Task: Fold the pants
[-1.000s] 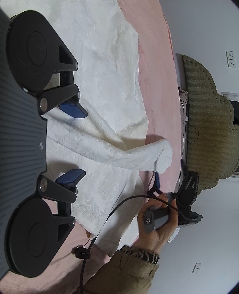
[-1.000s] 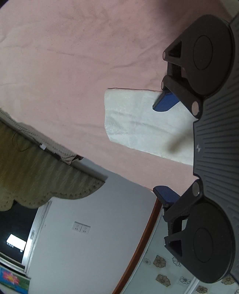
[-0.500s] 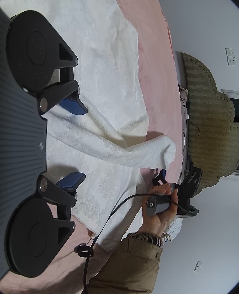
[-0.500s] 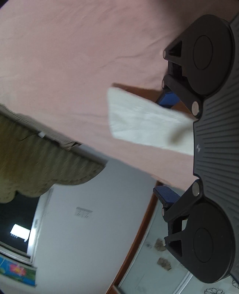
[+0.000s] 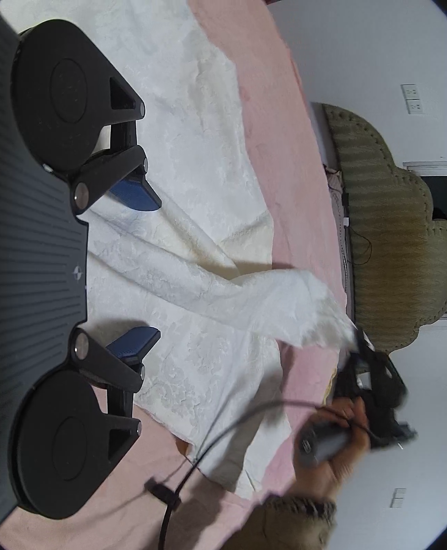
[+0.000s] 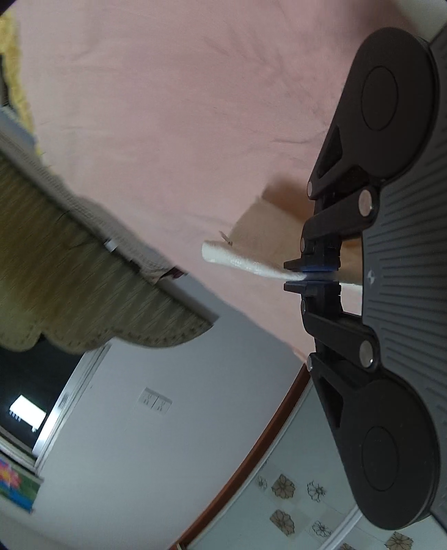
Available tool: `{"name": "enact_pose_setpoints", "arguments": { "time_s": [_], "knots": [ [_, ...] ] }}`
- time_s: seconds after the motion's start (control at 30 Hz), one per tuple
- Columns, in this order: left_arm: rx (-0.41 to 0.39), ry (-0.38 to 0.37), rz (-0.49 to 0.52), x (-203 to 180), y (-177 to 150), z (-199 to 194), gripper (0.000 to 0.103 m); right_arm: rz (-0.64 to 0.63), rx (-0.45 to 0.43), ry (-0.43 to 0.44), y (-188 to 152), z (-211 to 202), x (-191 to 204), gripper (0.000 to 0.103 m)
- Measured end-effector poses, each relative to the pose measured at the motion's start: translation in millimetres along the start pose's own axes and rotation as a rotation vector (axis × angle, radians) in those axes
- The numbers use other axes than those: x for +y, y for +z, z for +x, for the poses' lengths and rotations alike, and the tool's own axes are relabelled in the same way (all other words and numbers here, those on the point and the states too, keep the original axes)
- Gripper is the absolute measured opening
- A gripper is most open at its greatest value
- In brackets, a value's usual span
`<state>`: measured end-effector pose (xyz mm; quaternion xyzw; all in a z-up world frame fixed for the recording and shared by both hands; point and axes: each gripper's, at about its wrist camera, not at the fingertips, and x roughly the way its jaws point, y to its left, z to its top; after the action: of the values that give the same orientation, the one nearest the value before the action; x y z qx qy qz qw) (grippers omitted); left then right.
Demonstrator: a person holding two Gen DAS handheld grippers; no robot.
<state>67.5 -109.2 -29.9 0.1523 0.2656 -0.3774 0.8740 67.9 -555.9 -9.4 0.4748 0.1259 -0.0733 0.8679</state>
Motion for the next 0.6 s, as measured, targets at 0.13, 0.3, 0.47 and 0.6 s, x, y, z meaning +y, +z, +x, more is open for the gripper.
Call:
{"name": "enact_pose_setpoints", "arguments": {
  "time_s": [0.13, 0.3, 0.47, 0.6],
  "knots": [
    [-0.02, 0.067, 0.069, -16, 5, 1, 0.078, -0.024, -0.065, 0.027, 4, -62, 20, 0.005],
    [-0.072, 0.151, 0.233, -43, 6, 1, 0.077, -0.023, -0.124, 0.015, 6, -119, 20, 0.005],
    [-0.102, 0.146, 0.269, -50, 6, 1, 0.059, -0.014, -0.128, -0.044, 4, -146, 5, 0.005],
    [-0.084, 0.063, 0.199, -41, 15, 5, 0.039, 0.031, -0.068, -0.098, 9, -138, -14, 0.005]
  ]
}}
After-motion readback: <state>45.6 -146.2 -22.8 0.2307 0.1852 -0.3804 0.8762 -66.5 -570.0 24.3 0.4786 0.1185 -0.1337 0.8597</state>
